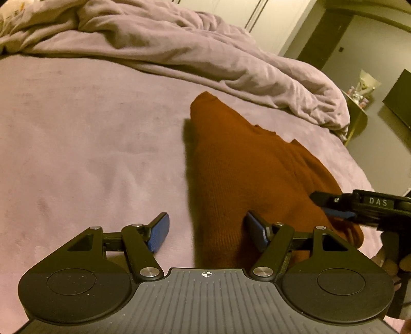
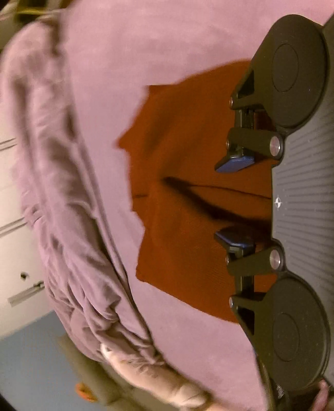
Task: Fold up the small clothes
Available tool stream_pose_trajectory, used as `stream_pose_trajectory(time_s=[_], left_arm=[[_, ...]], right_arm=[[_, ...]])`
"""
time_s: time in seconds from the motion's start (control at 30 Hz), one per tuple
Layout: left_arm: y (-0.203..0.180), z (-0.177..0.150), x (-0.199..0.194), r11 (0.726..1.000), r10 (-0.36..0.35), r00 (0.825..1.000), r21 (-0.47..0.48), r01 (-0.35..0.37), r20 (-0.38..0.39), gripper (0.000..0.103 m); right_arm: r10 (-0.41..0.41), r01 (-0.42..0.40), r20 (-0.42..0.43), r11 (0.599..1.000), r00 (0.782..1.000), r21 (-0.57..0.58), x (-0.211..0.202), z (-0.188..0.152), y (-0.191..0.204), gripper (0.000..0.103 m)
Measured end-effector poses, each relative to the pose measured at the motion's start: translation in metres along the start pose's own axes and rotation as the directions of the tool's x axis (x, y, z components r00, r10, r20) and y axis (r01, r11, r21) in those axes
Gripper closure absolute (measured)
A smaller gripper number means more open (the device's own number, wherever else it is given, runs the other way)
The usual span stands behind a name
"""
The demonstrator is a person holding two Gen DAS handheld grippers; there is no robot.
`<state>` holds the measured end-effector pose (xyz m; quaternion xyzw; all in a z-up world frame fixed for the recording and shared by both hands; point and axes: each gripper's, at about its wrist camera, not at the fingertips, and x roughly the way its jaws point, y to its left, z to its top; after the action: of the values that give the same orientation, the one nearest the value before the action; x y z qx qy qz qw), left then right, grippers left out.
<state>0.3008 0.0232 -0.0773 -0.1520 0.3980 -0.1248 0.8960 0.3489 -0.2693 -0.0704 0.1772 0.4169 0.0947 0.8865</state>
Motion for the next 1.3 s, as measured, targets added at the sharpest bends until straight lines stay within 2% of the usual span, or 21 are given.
stream_pose_trajectory(time_s=[0.1, 0.2, 0.23, 0.33, 0.4, 0.43, 0.5, 0.53, 0.57, 0.6, 0.63, 0.7, 0.73, 0.8, 0.83, 0.9, 0.97, 1.1, 1.17, 1.23, 1.3], left_arm=[[-0.003, -0.001, 0.000, 1.000, 0.009, 1.000, 0.008, -0.009, 0.005, 0.030], [-0.001, 0.001, 0.000, 1.000, 0.004, 1.000, -0.002, -0.004, -0.003, 0.030], [-0.002, 0.001, 0.001, 1.000, 0.003, 1.000, -0.002, -0.004, -0.004, 0.030], [-0.003, 0.000, 0.001, 1.000, 0.008, 1.000, 0.009, -0.008, 0.002, 0.030], [-0.007, 0.000, -0.002, 0.999, 0.030, 0.999, 0.036, -0.031, 0.017, 0.030], [-0.009, -0.002, -0.007, 0.998, 0.045, 0.999, 0.046, -0.047, 0.030, 0.030], [-0.014, -0.003, -0.019, 0.996, 0.070, 0.996, 0.056, -0.073, 0.056, 0.030], [-0.017, -0.004, -0.026, 0.995, 0.074, 0.995, 0.066, -0.079, 0.068, 0.030], [-0.020, -0.007, -0.032, 0.993, 0.076, 0.994, 0.081, -0.083, 0.080, 0.029], [-0.025, -0.010, -0.037, 0.991, 0.080, 0.993, 0.100, -0.089, 0.091, 0.028], [-0.029, -0.012, -0.039, 0.989, 0.082, 0.992, 0.116, -0.093, 0.093, 0.027], [-0.037, -0.017, -0.037, 0.987, 0.064, 0.995, 0.139, -0.074, 0.075, 0.024], [-0.040, -0.019, -0.034, 0.987, 0.058, 0.996, 0.144, -0.067, 0.065, 0.023], [-0.049, -0.020, -0.027, 0.987, 0.049, 0.998, 0.153, -0.054, 0.041, 0.023], [-0.053, -0.021, -0.022, 0.986, 0.046, 0.998, 0.157, -0.051, 0.033, 0.023], [-0.061, -0.022, -0.014, 0.984, 0.032, 0.999, 0.172, -0.034, 0.013, 0.023], [-0.070, -0.025, -0.006, 0.982, 0.030, 0.999, 0.188, -0.027, -0.012, 0.023], [-0.080, -0.031, 0.005, 0.976, 0.053, 0.998, 0.213, -0.047, -0.024, 0.022], [-0.080, -0.032, 0.011, 0.980, 0.059, 0.997, 0.191, -0.049, -0.046, 0.018], [-0.077, -0.034, 0.016, 0.980, 0.094, 0.993, 0.181, -0.079, -0.078, 0.019], [-0.070, -0.035, 0.014, 0.980, 0.087, 0.993, 0.187, -0.069, -0.086, 0.019]], right_arm=[[0.092, -0.090, -0.015, 0.991, 0.996, 0.097, 0.009, 0.000, -0.014, 0.052], [0.210, -0.198, -0.042, 0.961, 0.977, 0.194, 0.027, 0.003, -0.019, 0.048], [0.229, -0.216, -0.038, 0.953, 0.973, 0.211, 0.030, 0.002, -0.018, 0.045], [0.262, -0.246, -0.043, 0.943, 0.964, 0.222, 0.043, 0.005, -0.011, 0.044], [0.234, -0.220, -0.054, 0.956, 0.971, 0.194, 0.049, 0.009, -0.004, 0.062], [0.203, -0.193, -0.055, 0.969, 0.978, 0.154, 0.049, 0.011, 0.004, 0.080], [0.110, -0.110, -0.043, 0.994, 0.993, -0.004, 0.044, 0.018, 0.031, 0.082], [0.042, -0.045, -0.019, 0.989, 0.999, -0.142, 0.037, 0.020, 0.051, 0.084], [-0.021, 0.029, 0.031, 0.955, 0.999, -0.297, 0.028, 0.022, 0.073, 0.084], [-0.056, 0.084, 0.081, 0.913, 0.995, -0.399, 0.020, 0.021, 0.089, 0.085], [-0.092, 0.157, 0.152, 0.849, 0.984, -0.504, 0.011, 0.018, 0.106, 0.085], [-0.135, 0.283, 0.275, 0.731, 0.952, -0.621, -0.002, 0.011, 0.123, 0.085], [-0.157, 0.333, 0.318, 0.692, 0.935, -0.641, -0.005, 0.009, 0.126, 0.085], [-0.194, 0.395, 0.360, 0.647, 0.913, -0.652, -0.006, 0.006, 0.122, 0.086], [-0.226, 0.428, 0.371, 0.610, 0.901, -0.667, -0.002, 0.000, 0.116, 0.086], [-0.287, 0.472, 0.375, 0.566, 0.881, -0.676, 0.008, -0.009, 0.100, 0.086], [-0.352, 0.526, 0.394, 0.505, 0.849, -0.685, 0.018, -0.019, 0.083, 0.086], [-0.377, 0.558, 0.414, 0.490, 0.828, -0.670, 0.016, -0.023, 0.065, 0.086], [-0.380, 0.543, 0.391, 0.526, 0.839, -0.655, 0.014, -0.021, 0.051, 0.086], [-0.422, 0.527, 0.328, 0.550, 0.845, -0.648, 0.031, -0.017, 0.031, 0.086], [-0.408, 0.508, 0.310, 0.603, 0.859, -0.614, 0.031, -0.015, 0.017, 0.085]])
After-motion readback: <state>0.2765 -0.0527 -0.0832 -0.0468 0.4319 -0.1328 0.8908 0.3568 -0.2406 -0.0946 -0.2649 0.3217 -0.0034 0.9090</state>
